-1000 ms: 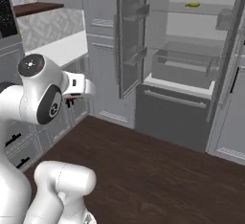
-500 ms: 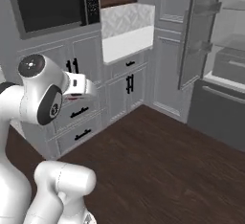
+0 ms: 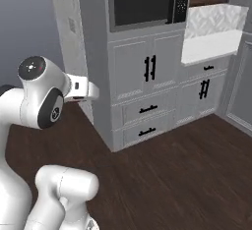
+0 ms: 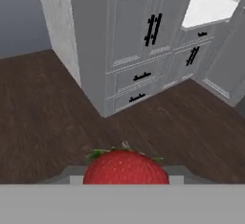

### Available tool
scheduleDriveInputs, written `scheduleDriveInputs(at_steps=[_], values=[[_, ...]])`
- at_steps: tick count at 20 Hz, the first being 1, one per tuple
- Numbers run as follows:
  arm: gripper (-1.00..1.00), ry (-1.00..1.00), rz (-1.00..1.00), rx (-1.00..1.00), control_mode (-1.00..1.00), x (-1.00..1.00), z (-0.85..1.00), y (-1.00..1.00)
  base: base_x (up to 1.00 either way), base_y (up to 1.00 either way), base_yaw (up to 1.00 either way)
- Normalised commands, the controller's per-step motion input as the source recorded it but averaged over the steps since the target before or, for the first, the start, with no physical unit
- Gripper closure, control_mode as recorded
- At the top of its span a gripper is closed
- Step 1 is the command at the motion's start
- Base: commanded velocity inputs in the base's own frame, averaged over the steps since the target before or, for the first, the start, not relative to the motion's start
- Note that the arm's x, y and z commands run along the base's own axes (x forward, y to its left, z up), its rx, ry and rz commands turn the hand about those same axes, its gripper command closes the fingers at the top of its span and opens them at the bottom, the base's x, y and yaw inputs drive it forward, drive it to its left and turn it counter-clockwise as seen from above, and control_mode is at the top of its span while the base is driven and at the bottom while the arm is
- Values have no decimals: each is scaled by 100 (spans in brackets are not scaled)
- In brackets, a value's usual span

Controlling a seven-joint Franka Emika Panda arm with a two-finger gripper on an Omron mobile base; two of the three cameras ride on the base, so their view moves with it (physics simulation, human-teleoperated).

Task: Take the strawberry from the fridge and place it on top of the pancake, located on the dining counter.

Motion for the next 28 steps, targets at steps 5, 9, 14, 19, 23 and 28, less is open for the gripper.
scheduleDriveInputs(at_steps=[5, 9, 14, 19, 23, 28], values=[[100, 0, 0, 0, 100, 0, 0, 0, 6, 45, 49], [100, 0, 0, 0, 100, 0, 0, 0, 19, 43, 51], [100, 0, 0, 0, 100, 0, 0, 0, 25, 36, 51], [100, 0, 0, 0, 100, 0, 0, 0, 52, 22, 47], [100, 0, 0, 0, 100, 0, 0, 0, 68, 4, 43], [100, 0, 0, 0, 100, 0, 0, 0, 81, 0, 43]])
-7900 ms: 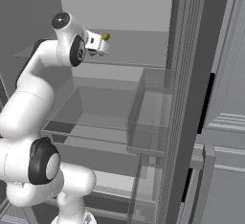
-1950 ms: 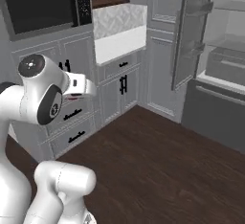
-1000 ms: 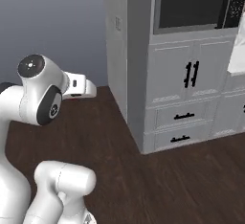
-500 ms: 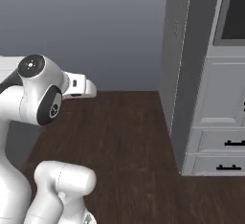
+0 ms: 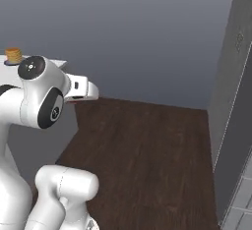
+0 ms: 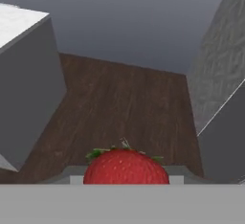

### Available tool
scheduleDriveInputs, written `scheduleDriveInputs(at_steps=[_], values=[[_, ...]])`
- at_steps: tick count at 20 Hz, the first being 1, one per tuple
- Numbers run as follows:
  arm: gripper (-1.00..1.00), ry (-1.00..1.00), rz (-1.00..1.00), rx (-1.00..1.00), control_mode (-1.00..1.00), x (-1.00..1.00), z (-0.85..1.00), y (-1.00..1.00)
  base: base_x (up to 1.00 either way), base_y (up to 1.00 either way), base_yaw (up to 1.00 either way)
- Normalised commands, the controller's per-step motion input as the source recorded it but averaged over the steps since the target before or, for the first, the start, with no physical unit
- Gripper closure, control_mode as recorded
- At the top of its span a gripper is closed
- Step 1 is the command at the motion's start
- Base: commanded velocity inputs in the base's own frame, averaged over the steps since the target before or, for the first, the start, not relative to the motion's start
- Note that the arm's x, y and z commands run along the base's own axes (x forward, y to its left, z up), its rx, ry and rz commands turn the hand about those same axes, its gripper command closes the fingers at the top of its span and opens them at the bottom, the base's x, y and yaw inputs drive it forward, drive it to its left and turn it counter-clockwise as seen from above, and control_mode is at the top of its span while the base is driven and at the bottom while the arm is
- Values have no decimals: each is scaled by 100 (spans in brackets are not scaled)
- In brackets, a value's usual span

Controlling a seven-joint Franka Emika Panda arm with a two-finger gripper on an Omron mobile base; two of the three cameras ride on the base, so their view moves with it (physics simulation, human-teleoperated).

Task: Take the strawberry from the fridge and place it on top of the pancake, located on the dining counter.

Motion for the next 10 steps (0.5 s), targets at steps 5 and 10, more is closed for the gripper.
scheduleDriveInputs(at_steps=[5, 10], values=[[100, 0, 0, 0, 100, 0, 0, 0, 98, -3, 36], [100, 0, 0, 0, 100, 0, 0, 0, 100, -12, 33]])
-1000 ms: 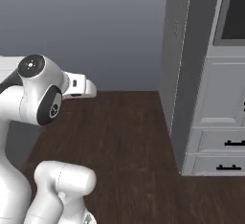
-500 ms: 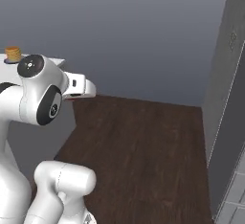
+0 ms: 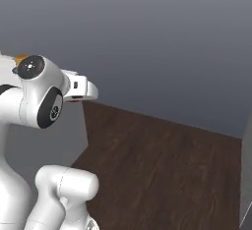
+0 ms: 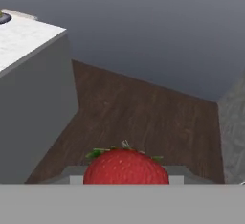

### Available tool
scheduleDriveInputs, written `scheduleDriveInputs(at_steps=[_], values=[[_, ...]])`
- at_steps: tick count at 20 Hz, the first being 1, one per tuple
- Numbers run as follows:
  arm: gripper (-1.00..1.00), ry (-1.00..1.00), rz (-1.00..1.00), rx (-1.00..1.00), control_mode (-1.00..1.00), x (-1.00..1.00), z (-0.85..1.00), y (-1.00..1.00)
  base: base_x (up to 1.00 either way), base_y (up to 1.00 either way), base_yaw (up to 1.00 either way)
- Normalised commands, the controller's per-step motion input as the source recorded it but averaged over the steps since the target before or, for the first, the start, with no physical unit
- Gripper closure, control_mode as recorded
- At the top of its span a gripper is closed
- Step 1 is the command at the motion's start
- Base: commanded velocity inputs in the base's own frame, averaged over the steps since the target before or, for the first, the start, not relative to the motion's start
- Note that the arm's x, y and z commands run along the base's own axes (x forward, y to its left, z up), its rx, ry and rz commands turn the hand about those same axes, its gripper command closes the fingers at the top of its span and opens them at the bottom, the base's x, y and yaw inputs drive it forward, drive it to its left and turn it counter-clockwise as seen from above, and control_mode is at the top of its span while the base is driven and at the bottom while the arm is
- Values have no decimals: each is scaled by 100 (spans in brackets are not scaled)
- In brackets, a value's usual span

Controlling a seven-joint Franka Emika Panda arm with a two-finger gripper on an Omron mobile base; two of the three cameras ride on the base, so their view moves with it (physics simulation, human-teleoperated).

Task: Take the strawberry from the fridge and place it on top of the pancake, located on the dining counter.

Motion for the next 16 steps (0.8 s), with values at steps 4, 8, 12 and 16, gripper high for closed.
scheduleDriveInputs(at_steps=[4, 8, 12, 16], values=[[100, 0, 0, 0, 100, 0, 0, 0, 100, -28, 30], [100, 0, 0, 0, 100, 0, 0, 0, 99, -33, 31], [100, 0, 0, 0, 100, 0, 0, 0, 93, -39, 35], [100, 0, 0, 0, 100, 0, 0, 0, 89, -45, 35]])
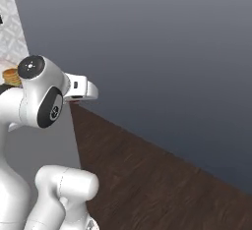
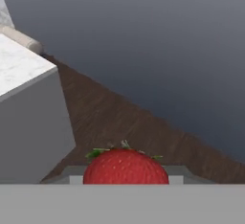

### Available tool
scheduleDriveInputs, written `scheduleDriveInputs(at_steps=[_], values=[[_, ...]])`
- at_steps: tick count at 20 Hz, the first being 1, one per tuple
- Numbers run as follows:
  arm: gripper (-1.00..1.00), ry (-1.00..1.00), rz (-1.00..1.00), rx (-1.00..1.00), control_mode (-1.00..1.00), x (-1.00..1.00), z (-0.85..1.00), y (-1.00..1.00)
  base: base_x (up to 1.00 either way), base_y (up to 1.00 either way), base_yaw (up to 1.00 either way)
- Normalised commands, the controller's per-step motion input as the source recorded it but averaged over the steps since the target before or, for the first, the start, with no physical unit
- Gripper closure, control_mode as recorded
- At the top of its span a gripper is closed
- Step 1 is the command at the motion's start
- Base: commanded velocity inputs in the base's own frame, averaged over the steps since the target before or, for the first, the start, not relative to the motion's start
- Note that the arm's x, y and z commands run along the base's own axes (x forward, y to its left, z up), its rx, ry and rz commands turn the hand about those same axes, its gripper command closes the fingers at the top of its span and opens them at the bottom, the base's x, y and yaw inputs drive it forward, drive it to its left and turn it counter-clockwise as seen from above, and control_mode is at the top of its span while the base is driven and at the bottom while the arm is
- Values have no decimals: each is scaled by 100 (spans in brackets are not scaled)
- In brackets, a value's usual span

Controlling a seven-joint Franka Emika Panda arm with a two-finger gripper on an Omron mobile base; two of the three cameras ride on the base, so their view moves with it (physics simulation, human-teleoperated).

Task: Take the strawberry from the fridge and place it on top of the pancake, located on the dining counter.

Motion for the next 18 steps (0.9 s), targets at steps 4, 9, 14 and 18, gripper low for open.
scheduleDriveInputs(at_steps=[4, 9, 14, 18], values=[[100, 0, 0, 0, 100, 0, 0, 0, 82, -41, 36], [100, 0, 0, 0, 100, 0, 0, 0, 60, -57, 39], [100, 0, 0, 0, 100, 0, 0, 0, 48, -53, 43], [100, 0, 0, 0, 100, 0, 0, 0, 39, -44, 49]])
